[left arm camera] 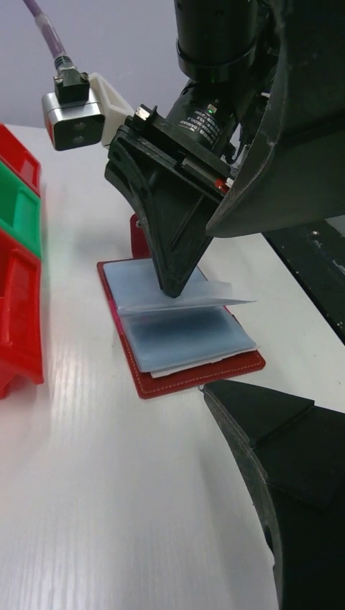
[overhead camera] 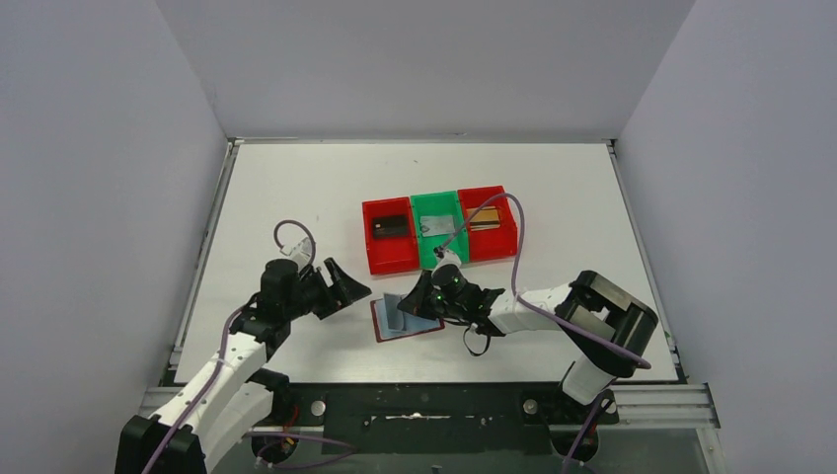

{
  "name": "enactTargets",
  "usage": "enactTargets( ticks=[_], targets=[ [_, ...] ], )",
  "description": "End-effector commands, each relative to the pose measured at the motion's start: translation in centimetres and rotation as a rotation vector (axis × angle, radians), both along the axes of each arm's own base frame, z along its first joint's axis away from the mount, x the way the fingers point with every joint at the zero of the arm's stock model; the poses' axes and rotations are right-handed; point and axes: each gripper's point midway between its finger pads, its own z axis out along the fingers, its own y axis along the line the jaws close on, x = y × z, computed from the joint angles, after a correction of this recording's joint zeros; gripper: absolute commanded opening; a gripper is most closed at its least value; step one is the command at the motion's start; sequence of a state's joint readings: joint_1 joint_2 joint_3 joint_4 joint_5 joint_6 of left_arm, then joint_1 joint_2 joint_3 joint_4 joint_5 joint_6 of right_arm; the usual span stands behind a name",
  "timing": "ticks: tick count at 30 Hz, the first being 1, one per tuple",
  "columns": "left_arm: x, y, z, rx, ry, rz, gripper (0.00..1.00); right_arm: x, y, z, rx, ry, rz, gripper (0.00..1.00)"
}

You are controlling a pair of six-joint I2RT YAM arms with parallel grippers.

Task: Take the credit cards out of the card holder

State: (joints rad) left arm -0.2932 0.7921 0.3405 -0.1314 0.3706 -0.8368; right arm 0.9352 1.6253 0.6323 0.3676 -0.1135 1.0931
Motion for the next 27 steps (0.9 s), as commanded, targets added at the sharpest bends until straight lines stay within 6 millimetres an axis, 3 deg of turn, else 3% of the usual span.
enactTargets(
  ticks=[1, 12, 22, 27],
  targets=[
    [0.2, -3.1, 2.9, -0.133, -0.083, -0.129, 0.72, 1.0, 1.2, 3.2, 0.124, -0.059, -0.007, 0.0],
    [-0.5, -6.0, -0.6, -0.059, -0.008, -0.205, 0.6, 0.9, 0.9, 2.5, 0.14, -0.034, -0.015, 0.0],
    [-0.9, -8.4, -0.4, -0.111, -0.007, -0.284, 0.51, 0.9, 0.4, 2.4, 0.14, -0.029, -0.024, 0.03],
    [-1.1, -8.5, -1.8, -0.102, 0.041, -0.282, 0.51, 0.9, 0.4, 2.8, 0.145, -0.036, -0.023, 0.06]
  ],
)
